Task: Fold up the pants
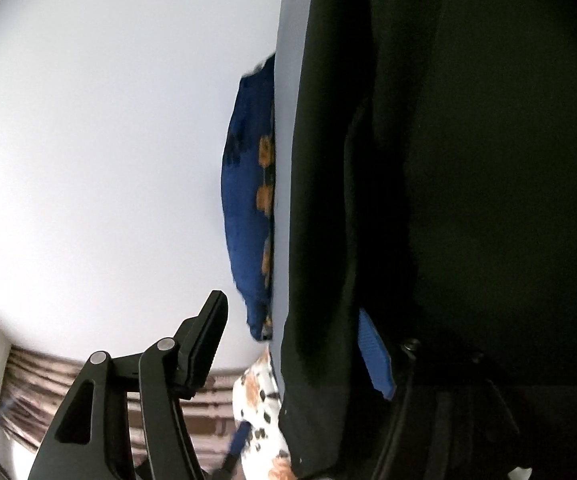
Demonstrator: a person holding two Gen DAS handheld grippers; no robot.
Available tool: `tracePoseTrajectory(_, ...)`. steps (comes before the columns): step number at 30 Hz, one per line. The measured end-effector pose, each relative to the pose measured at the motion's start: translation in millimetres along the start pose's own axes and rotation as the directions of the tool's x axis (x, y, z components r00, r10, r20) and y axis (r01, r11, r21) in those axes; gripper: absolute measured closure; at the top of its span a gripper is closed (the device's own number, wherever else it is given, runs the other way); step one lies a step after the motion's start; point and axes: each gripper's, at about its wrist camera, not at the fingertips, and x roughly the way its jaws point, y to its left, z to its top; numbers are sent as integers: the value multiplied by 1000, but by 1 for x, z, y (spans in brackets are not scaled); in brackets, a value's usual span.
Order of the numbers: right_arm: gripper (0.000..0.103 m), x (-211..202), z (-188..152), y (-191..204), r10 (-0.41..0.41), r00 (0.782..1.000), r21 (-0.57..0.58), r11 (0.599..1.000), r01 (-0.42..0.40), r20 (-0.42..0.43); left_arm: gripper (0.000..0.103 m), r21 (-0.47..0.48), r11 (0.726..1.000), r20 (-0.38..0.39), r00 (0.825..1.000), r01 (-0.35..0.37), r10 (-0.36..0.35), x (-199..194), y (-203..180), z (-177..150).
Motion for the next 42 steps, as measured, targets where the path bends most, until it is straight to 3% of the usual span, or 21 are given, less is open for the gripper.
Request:
tracePoseTrajectory(3, 43, -1, 21, 2, -8, 1000, -4, 1000, 8, 0, 13, -20, 999, -40, 998, 46, -47, 21, -11, 0)
tracePoseTrajectory(6, 46, 5, 35, 1, -36, 999, 22, 999, 37, -20, 13, -16, 999, -53, 997, 46, -47, 33, -24, 1)
tracePoseTrajectory(10, 48, -9, 29, -5, -33, 999, 102, 994, 34, -8, 13, 4, 999, -51, 998, 44, -44, 34, -37, 6)
tracePoseTrajectory(12, 53, -6, 28, -6, -52, 998, 79, 995, 55, -41, 13, 35, 999, -21, 999, 39, -38, 31, -43, 6)
tracePoseTrajectory(15, 73, 3, 35, -12, -93, 990, 59, 993, 99, -103, 14, 93, 993, -30, 997, 75, -72, 37, -60, 5)
tracePoseTrajectory(17, 87, 1, 34, -18, -105, 987, 78, 990, 115, -120, 21, 97, 989, -45, 994, 107, -103, 43, -69, 6)
tracePoseTrajectory(20, 92, -4, 33, -14, -102, 986, 55, 992, 110, -135, 32, -10, 980, -106, 975, 197, -197, 55, -70, 7)
tracePoseTrajectory(23, 92, -11, 29, -5, -67, 987, 68, 995, 78, -149, 33, -207, 935, -159, 933, 287, -322, 74, -64, 5)
tracePoseTrajectory(26, 92, -21, 25, -2, -25, 984, 97, 994, 42, -175, 33, -306, 877, -151, 890, 371, -429, 80, -68, 4)
tracePoseTrajectory(27, 92, -23, 25, -1, -10, 983, 104, 994, 30, -181, 33, -313, 867, -145, 883, 388, -447, 82, -72, 4)
tracePoseTrajectory(29, 92, -26, 23, 1, -4, 982, 107, 994, 25, -191, 33, -353, 855, -133, 884, 381, -449, 88, -72, 5)
tracePoseTrajectory(30, 92, -28, 23, 2, -5, 979, 103, 994, 26, -202, 33, -395, 837, -124, 881, 378, -456, 91, -69, 4)
tracePoseTrajectory(32, 90, -33, 23, -3, -9, 976, 112, 993, 34, -216, 33, -508, 764, -79, 862, 397, -501, 95, -55, -4)
tracePoseTrajectory(34, 89, -37, 25, -7, -28, 975, 95, 994, 50, -220, 33, -549, 740, -68, 862, 388, -503, 96, -48, -8)
tracePoseTrajectory(37, 87, -42, 27, -15, -46, 973, 93, 993, 68, -225, 33, -525, 764, -84, 871, 374, -484, 97, -51, -7)
tracePoseTrajectory(40, 75, -42, 25, -16, -71, 971, 60, 994, 87, -230, 33, -445, 824, -112, 891, 350, -440, 91, -63, -3)
tracePoseTrajectory(42, 75, -40, 21, -16, -92, 966, 29, 994, 102, -243, 33, -434, 830, -113, 894, 349, -434, 91, -66, -2)
